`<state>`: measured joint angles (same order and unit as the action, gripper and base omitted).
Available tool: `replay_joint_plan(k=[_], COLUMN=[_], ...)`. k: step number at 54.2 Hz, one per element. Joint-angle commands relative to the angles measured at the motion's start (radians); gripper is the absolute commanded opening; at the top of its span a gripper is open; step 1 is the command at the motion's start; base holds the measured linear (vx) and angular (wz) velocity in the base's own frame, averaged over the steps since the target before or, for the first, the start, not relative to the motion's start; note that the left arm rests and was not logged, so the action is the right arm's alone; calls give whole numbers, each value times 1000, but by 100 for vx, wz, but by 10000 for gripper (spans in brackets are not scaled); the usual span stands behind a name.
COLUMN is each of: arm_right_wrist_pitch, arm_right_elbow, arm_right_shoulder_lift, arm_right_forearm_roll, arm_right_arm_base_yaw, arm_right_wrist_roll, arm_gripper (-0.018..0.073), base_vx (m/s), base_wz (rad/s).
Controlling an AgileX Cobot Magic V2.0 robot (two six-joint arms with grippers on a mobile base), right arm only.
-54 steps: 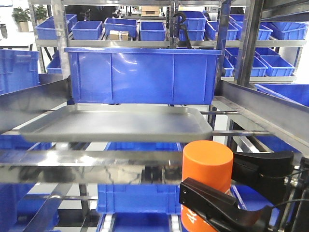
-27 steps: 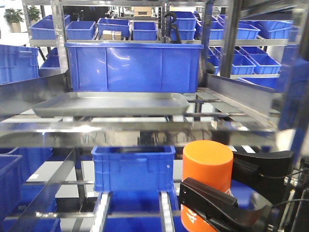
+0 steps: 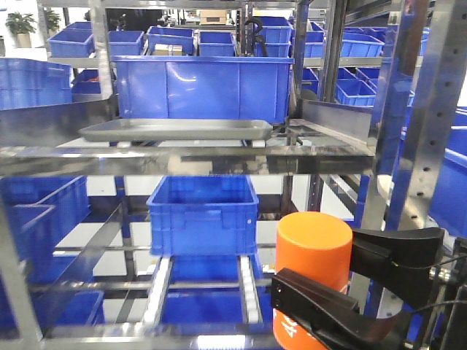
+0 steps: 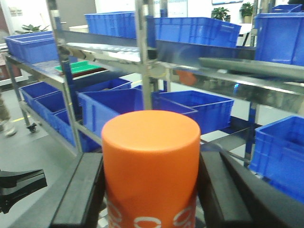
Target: Grab orange capacitor from left shelf to right conveyor
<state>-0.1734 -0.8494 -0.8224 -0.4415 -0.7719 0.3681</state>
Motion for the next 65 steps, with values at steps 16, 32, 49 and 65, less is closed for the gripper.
replay_joint_plan(k=[16,32,49,65], arm_right_wrist_pitch=[82,82,80,80], arm_right_elbow=[-30,-30,-30,-30], arm_right_shoulder_lift=[9,9,9,11], arm_right_forearm_roll=[-4,-4,-4,-4], arm_right_arm_base_yaw=[1,1,1,1], arm_right_wrist_roll=[11,11,11,11], arm_gripper=[-10,-10,-10,-10], base_vx=[-24,-15,-11,-3], base_wz=[21,51,67,75])
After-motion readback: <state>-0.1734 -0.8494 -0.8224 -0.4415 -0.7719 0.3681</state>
